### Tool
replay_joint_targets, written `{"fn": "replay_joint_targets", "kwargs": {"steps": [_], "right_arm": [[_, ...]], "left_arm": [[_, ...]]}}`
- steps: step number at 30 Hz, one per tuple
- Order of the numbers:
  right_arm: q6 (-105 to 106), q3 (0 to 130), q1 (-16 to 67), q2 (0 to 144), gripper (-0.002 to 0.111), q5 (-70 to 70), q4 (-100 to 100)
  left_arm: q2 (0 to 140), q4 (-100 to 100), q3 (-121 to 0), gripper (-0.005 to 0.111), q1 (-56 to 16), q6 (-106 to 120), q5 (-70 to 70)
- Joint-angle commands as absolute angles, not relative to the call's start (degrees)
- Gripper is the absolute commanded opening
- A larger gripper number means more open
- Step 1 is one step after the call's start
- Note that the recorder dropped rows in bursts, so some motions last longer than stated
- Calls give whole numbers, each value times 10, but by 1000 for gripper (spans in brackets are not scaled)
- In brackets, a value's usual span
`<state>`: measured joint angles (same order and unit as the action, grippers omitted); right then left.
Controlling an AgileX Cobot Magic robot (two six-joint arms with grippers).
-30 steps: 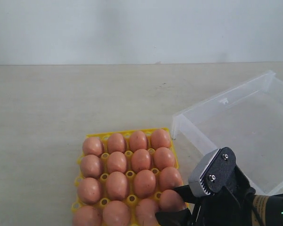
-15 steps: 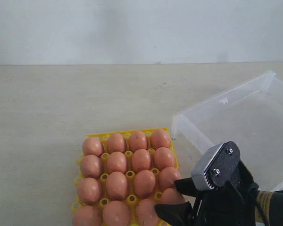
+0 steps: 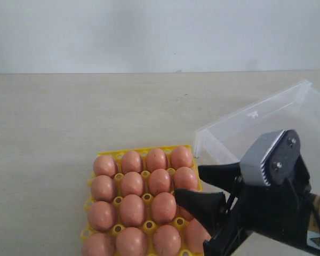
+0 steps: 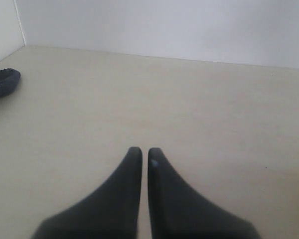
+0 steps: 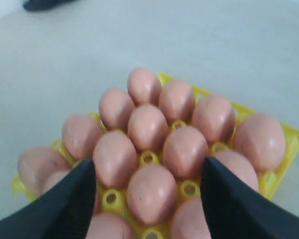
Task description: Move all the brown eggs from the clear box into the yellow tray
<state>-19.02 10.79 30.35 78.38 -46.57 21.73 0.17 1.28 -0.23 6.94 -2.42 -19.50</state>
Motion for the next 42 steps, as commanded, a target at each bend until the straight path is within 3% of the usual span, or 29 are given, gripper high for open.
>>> {"fn": "replay_joint_targets", "kwargs": {"steps": [1, 2, 6, 9, 12, 15, 18, 21, 24, 33, 42], "right_arm": [[-155, 142, 304, 705, 20, -528, 207], [-110, 169, 304, 682, 1, -524, 199], [188, 305, 304, 649, 1, -405, 38], [630, 426, 281, 672, 1, -305, -296], [1007, 532, 228, 709, 1, -354, -717], [1219, 628, 147, 743, 1, -505, -952], [1217, 654, 56, 749, 1, -639, -982], [1212, 644, -34, 695, 1, -625, -999], [1218, 616, -57, 597, 1, -575, -999], [1158, 504, 10, 210, 0, -191, -999], [950, 332, 137, 122, 0, -51, -999]], "left_arm": [[0, 13, 0, 4, 68, -22, -193], [0, 13, 0, 4, 68, -22, -193], [0, 13, 0, 4, 68, -22, -193], [0, 13, 0, 4, 68, -22, -193], [0, 13, 0, 4, 68, -22, -193], [0, 13, 0, 4, 68, -22, -193], [0, 13, 0, 4, 68, -22, -193], [0, 13, 0, 4, 68, -22, -193], [0, 13, 0, 4, 68, -22, -193], [0, 13, 0, 4, 68, -22, -193], [0, 13, 0, 4, 68, -22, -193]]}}
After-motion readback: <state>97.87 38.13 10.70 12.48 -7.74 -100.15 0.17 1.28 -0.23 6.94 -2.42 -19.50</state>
